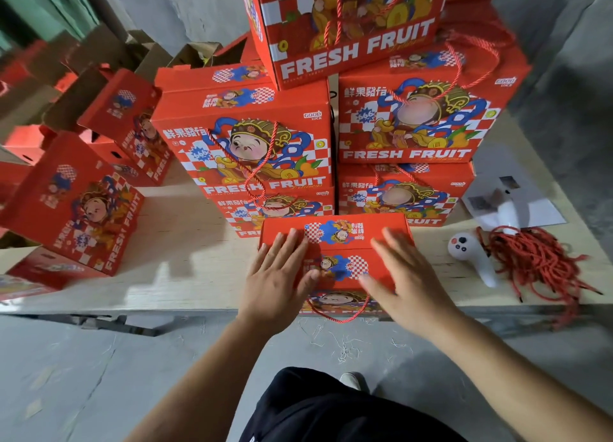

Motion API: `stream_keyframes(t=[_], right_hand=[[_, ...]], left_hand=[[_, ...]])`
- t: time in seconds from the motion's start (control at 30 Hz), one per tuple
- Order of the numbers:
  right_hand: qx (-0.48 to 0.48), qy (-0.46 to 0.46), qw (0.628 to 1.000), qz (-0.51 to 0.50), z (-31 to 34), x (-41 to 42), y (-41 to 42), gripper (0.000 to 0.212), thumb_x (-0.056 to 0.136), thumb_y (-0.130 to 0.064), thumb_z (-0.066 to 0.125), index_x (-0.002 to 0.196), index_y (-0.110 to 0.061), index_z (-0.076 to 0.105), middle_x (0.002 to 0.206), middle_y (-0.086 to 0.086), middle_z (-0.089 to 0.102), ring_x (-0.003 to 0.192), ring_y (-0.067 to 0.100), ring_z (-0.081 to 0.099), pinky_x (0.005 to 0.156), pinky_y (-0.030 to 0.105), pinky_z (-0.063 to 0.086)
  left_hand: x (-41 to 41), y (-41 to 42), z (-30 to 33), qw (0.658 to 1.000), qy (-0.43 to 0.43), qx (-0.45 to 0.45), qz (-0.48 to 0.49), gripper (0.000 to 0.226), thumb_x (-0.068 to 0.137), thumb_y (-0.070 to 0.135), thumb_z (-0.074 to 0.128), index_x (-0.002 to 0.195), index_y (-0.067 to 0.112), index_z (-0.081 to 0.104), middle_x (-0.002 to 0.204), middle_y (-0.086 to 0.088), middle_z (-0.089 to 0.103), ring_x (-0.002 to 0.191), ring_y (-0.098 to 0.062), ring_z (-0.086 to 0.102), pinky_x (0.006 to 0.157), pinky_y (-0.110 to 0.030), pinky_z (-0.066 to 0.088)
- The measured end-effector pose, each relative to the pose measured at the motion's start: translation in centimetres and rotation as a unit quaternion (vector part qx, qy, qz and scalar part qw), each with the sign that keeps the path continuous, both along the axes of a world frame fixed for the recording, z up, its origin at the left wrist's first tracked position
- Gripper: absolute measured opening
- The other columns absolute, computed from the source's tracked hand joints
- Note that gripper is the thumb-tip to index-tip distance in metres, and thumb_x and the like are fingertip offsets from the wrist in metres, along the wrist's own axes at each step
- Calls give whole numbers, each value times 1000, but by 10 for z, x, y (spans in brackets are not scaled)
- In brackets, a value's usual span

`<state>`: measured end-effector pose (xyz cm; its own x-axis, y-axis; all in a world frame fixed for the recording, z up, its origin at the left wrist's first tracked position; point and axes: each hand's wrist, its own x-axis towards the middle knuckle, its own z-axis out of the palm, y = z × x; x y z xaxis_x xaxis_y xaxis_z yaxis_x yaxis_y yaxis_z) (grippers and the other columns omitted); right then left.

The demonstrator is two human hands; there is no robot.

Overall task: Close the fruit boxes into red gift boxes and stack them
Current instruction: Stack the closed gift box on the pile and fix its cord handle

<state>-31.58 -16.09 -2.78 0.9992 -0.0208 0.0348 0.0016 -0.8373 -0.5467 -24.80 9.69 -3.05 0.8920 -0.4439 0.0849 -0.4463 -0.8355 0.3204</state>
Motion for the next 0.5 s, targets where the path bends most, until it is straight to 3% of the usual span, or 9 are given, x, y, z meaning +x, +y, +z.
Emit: stream_keyframes(t=[0.07,0.1,0.17,0.23,0.33,0.43,0.5], right_hand=[[108,-45,987,-113,-6,-4,-6,77,94,-50,59,156,-8,39,165,15,34,153,28,29,124,42,25],[168,-28,972,-164,-10,-8,-10,72,92,-48,65,151,-11,45,156,14,45,147,29,39,119,39,33],[337,90,907,-236,-14,-18,-11,67,77,-66,73,131,-30,61,132,-3,68,126,20,61,99,28,49],[445,196,839,-242,-19,-22,-11,60,66,-81,69,114,-46,65,109,-21,75,108,8,69,88,31,51],[427,168,857,-234,-19,-8,-13,27,88,-62,70,112,-49,66,106,-25,75,108,7,69,91,35,51],[419,156,864,-231,-8,15,-22,18,97,-40,68,114,-44,67,110,-18,76,105,9,69,89,36,52],[415,179,866,-212,-2,25,-34,18,98,-33,66,114,-41,68,110,-14,77,106,12,70,86,36,53]], left_hand=[[-6,1,-1,985,10,-124,120,66,103,53,49,160,21,37,171,-3,24,156,-24,24,125,-48,25],[-8,3,-2,960,50,-195,194,68,102,44,61,160,19,36,169,-6,28,153,-27,30,123,-50,30],[-10,4,-4,880,177,-345,273,68,97,36,71,156,19,41,158,-6,46,143,-23,46,119,-51,39],[-4,8,-4,828,257,-415,276,44,99,30,70,140,24,56,132,1,68,121,-17,66,105,-44,55],[17,15,0,793,318,-450,261,26,99,19,69,124,26,65,117,1,76,103,-16,75,79,-28,62],[40,13,4,738,381,-488,267,38,98,16,70,134,22,61,122,-9,74,108,-29,73,91,-49,61],[47,8,2,726,394,-484,290,42,96,19,72,136,25,59,119,-11,74,103,-31,73,85,-51,62]])
